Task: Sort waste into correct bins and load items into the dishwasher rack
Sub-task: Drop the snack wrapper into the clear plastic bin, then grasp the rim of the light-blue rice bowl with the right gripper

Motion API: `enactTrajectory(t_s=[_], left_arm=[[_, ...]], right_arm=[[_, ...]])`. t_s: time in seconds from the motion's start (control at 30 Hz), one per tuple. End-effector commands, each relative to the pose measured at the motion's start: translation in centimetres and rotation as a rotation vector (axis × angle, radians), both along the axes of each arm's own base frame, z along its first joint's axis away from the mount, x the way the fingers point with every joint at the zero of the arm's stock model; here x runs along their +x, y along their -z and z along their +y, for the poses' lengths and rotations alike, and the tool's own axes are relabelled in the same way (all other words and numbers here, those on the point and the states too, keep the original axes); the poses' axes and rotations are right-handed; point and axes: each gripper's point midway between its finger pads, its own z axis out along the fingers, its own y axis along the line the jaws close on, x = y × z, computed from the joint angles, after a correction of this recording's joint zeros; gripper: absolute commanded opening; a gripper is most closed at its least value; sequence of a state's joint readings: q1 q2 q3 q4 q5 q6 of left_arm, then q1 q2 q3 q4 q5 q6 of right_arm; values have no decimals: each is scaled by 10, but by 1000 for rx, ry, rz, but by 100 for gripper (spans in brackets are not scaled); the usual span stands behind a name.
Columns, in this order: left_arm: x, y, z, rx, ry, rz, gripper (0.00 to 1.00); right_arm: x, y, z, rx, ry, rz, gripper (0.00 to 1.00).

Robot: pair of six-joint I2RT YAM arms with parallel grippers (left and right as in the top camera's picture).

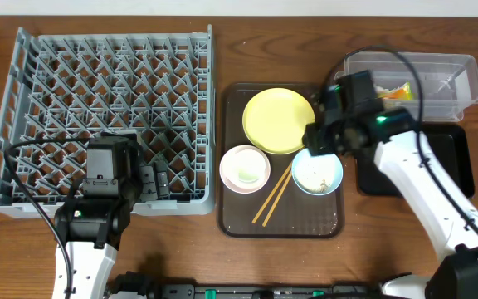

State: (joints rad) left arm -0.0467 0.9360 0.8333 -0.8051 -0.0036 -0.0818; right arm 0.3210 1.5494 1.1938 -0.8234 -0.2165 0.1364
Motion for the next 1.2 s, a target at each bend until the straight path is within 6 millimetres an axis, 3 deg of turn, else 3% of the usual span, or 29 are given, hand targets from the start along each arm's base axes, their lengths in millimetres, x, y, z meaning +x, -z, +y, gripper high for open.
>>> enactTrajectory(t_s=[0.0, 0.37, 0.53, 0.63, 0.83, 1.03, 1.17], left_arm=[[4, -9, 2, -3, -14, -22, 95], [4, -9, 2, -3, -14, -22, 95], [4, -9, 2, -2, -14, -20, 95], [4, -8, 2, -2, -14, -19, 95], [4, -8, 2, -2, -14, -19, 95], [4, -8, 2, -2, -14, -19, 95], [4, -8, 2, -2, -14, -19, 95]], right_arm=[[-22, 8, 19, -8, -81, 40, 47], [-64, 63, 33, -94, -91, 106, 45], [-76, 78, 43, -107, -140, 82, 38], [-76, 88, 38, -149, -95, 62, 35], [-68, 92, 31, -194, -74, 8, 32], [-67, 91, 33, -190, -73, 1, 12], [-70, 94, 31, -195, -76, 11, 12]])
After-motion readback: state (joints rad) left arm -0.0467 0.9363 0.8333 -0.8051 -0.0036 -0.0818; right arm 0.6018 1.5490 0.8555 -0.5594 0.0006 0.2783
